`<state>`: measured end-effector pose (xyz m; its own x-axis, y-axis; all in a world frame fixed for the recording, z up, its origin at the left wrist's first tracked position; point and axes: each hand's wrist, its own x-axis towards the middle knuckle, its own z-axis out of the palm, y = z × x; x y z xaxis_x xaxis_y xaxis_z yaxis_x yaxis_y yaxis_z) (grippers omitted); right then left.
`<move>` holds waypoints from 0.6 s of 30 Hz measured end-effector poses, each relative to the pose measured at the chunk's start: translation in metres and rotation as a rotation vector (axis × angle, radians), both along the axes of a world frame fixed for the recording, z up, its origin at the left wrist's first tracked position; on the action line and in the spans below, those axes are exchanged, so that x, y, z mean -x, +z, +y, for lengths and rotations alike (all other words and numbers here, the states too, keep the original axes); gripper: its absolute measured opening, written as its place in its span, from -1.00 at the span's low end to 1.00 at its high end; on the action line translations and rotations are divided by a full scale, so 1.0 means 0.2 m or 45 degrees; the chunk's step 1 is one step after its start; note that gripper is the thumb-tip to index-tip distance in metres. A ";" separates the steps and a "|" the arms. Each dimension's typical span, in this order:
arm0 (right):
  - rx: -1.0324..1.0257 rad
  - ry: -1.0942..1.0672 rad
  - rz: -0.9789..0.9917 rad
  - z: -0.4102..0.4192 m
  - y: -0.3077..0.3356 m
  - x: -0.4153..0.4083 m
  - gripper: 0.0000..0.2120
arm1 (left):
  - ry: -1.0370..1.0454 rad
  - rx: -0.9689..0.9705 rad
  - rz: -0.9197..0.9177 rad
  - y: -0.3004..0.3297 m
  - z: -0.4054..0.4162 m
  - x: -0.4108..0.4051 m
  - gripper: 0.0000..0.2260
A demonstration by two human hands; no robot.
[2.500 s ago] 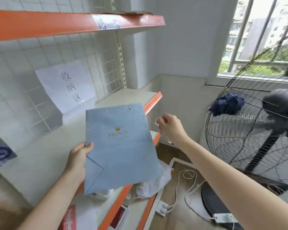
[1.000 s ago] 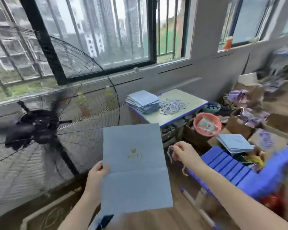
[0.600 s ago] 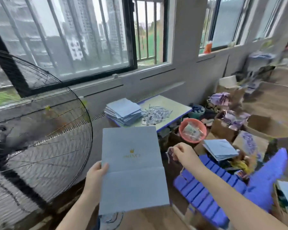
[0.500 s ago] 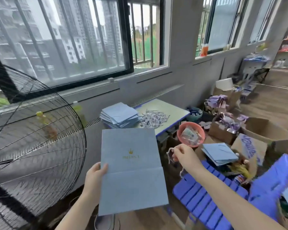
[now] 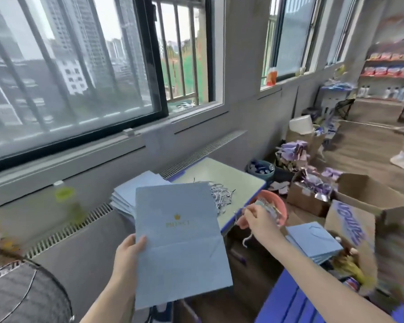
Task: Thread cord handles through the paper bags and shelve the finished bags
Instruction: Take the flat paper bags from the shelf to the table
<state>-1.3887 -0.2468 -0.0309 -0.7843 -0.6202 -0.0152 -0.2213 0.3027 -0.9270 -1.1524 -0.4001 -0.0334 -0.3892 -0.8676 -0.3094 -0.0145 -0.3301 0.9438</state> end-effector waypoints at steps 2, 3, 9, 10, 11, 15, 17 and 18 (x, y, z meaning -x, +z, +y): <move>0.005 0.005 0.009 -0.08 0.01 0.07 -0.89 | 0.015 -0.012 0.011 -0.01 -0.08 0.07 -0.90; 0.000 0.011 0.019 -0.12 0.02 0.10 -0.89 | 0.024 -0.028 0.013 -0.03 -0.12 0.10 -0.89; 0.011 0.030 0.032 -0.36 0.05 0.29 -0.88 | 0.047 -0.045 0.058 -0.07 -0.30 0.25 -0.90; 0.010 0.048 0.033 -0.39 0.05 0.31 -0.88 | 0.059 -0.041 0.062 -0.07 -0.32 0.28 -0.89; 0.022 0.065 0.033 -0.43 0.06 0.33 -0.87 | 0.066 -0.034 0.058 -0.07 -0.34 0.29 -0.88; 0.005 0.128 0.028 -0.60 0.03 0.45 -0.83 | 0.072 -0.006 -0.001 -0.09 -0.46 0.36 -0.87; -0.012 0.158 0.023 -0.69 0.01 0.52 -0.80 | 0.086 0.005 -0.029 -0.10 -0.51 0.41 -0.86; -0.022 0.176 0.030 -0.75 -0.01 0.56 -0.79 | 0.097 0.016 -0.045 -0.12 -0.54 0.45 -0.86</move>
<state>-1.5012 -0.3960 -0.0330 -0.6914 -0.7224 -0.0093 -0.2838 0.2834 -0.9161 -1.2416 -0.5088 -0.0565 -0.3108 -0.8982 -0.3109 -0.0231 -0.3198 0.9472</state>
